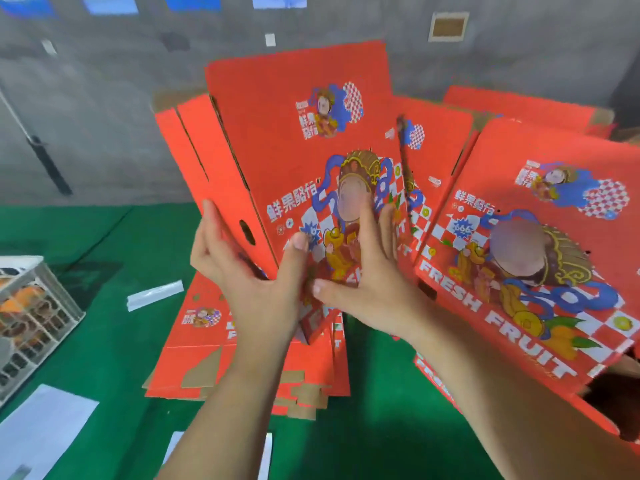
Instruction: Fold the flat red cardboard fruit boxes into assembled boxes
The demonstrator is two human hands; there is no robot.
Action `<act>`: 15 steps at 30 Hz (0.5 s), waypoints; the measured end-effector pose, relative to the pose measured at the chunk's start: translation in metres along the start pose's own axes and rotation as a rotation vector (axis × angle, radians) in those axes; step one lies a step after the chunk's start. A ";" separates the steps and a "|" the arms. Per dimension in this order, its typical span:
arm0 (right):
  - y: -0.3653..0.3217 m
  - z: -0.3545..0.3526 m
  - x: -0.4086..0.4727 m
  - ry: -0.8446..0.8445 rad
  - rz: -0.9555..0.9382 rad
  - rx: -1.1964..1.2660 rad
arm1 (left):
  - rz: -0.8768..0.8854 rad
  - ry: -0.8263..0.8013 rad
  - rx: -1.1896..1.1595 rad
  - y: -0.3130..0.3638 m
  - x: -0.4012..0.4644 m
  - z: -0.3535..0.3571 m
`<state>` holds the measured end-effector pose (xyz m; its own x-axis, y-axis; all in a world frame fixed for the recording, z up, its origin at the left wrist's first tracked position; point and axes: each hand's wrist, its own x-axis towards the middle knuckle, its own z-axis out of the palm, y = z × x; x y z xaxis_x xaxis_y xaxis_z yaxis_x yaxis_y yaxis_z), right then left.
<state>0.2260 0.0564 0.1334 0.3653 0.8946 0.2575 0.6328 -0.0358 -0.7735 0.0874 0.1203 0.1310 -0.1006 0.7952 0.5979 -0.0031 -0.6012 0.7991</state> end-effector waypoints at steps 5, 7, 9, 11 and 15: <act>0.003 -0.022 0.084 -0.016 -0.137 0.003 | 0.237 -0.054 0.133 -0.010 0.059 0.037; 0.012 -0.026 0.122 -0.029 -0.150 0.043 | 0.260 -0.186 0.213 -0.026 0.084 0.054; 0.021 -0.022 0.157 0.041 -0.157 0.069 | 0.260 -0.336 0.335 -0.048 0.110 0.073; 0.031 -0.023 0.197 0.122 -0.094 0.183 | 0.143 -0.480 0.541 -0.072 0.143 0.090; 0.042 -0.014 0.235 0.057 0.019 0.130 | -0.213 -0.675 0.576 -0.099 0.185 0.111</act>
